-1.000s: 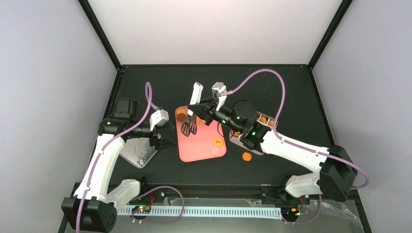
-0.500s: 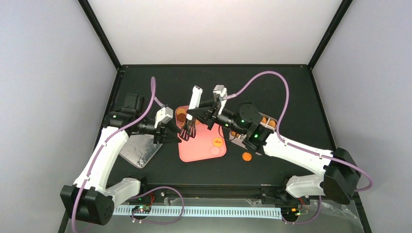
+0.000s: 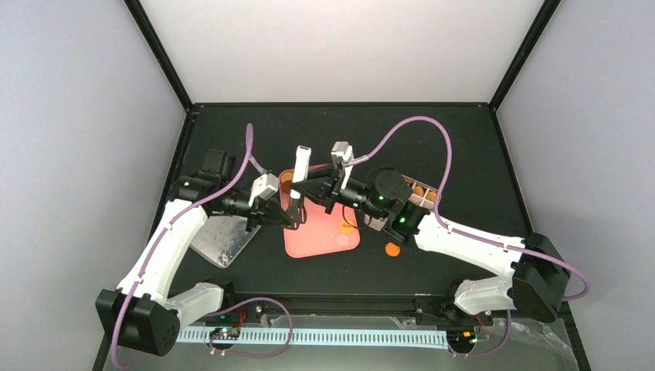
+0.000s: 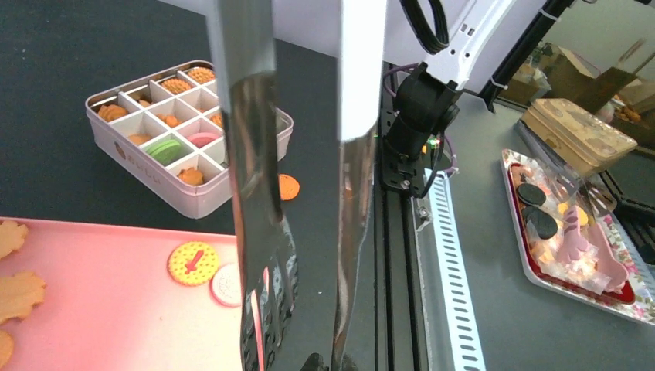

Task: Pack the cookies
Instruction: Adjust the clamp.

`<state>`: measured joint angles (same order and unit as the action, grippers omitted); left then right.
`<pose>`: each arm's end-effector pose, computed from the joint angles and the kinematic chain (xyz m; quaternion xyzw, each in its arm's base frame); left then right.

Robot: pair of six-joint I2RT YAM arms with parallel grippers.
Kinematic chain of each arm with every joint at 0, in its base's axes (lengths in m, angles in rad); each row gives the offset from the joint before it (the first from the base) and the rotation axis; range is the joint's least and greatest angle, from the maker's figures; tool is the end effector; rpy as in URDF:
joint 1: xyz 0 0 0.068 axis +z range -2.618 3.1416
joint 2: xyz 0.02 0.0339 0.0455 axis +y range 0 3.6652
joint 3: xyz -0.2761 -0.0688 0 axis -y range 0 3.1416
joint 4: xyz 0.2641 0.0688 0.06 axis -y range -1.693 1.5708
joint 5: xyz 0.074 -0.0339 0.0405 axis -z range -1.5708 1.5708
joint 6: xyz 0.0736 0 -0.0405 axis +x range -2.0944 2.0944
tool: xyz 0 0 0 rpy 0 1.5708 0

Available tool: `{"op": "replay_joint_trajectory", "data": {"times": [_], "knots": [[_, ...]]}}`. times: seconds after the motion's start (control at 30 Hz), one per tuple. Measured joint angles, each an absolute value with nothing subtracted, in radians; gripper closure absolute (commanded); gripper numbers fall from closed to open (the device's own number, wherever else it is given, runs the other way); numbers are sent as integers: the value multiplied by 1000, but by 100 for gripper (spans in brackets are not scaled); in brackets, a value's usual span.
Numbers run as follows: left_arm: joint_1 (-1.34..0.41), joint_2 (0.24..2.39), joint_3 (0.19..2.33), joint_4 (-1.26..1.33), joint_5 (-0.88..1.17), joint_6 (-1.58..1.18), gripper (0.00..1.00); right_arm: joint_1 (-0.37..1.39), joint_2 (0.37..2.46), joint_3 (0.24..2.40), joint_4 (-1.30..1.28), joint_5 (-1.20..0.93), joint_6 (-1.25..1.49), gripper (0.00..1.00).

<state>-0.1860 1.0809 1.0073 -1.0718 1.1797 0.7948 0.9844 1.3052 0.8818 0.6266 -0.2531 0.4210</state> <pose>0.1840 -0.1039 0.3046 0.4862 0.6613 -0.4661 0.3303 0.1812 0.3061 0.3554 -0.2682 0.5748 0.5578 0.5353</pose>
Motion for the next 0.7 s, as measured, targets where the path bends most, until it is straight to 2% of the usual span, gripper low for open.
{"op": "replay_joint_trajectory", "data": {"times": [0.17,0.27,0.7], "knots": [[-191,1083,1008,-1103,1191,828,98,986,1306,882,623,-248,406,56],[-191,1087,1008,-1133,1188,855,98,984,1306,897,580,-254,384,51],[-191,1089,1013,-1217,1127,947,98,861,1329,987,411,-579,407,47]]}}
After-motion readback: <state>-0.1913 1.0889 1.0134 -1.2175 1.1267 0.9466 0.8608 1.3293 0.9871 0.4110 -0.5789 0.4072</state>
